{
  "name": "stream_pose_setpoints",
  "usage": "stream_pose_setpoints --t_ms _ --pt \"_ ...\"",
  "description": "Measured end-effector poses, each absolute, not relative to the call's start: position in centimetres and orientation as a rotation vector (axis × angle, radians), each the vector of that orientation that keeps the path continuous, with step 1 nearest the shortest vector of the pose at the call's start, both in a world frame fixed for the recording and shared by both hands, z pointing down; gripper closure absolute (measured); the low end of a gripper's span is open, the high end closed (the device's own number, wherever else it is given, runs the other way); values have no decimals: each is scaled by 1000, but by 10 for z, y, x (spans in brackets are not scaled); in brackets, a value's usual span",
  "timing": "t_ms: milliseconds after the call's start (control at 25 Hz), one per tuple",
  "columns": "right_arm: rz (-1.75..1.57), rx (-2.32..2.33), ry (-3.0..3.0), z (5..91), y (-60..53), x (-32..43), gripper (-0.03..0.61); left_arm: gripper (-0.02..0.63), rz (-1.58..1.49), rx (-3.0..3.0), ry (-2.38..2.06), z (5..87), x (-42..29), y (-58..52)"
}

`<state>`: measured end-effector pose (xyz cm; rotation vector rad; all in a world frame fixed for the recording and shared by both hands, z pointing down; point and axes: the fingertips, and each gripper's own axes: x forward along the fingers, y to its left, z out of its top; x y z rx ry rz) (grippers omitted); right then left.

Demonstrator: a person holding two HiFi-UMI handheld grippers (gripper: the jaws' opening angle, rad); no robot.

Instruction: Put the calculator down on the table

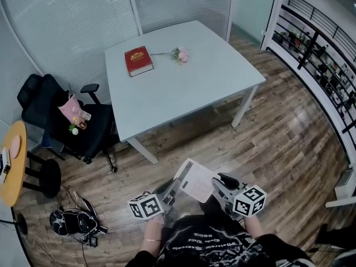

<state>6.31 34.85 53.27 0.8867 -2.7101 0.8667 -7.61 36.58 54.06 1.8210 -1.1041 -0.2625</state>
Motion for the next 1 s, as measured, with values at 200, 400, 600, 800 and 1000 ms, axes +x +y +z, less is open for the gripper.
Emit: stream_pose_setpoints --t_ms 200,400,600,800,1000 --pt "877 774 -2718 534 297 64 459 543 -270 1779 -1167 540 -75 322" --pt "842 685 -2735 528 238 64 459 541 -295 1750 -1226 534 -72 272" --pt "829 625 -2739 528 188 77 459 541 -310 1723 -1268 534 -57 227" --pt "817 588 -2726 534 152 90 459 540 -333 1681 -1281 542 -41 195" --pt "820 580 -2725 534 126 102 459 540 -336 1672 -1297 543 -30 171"
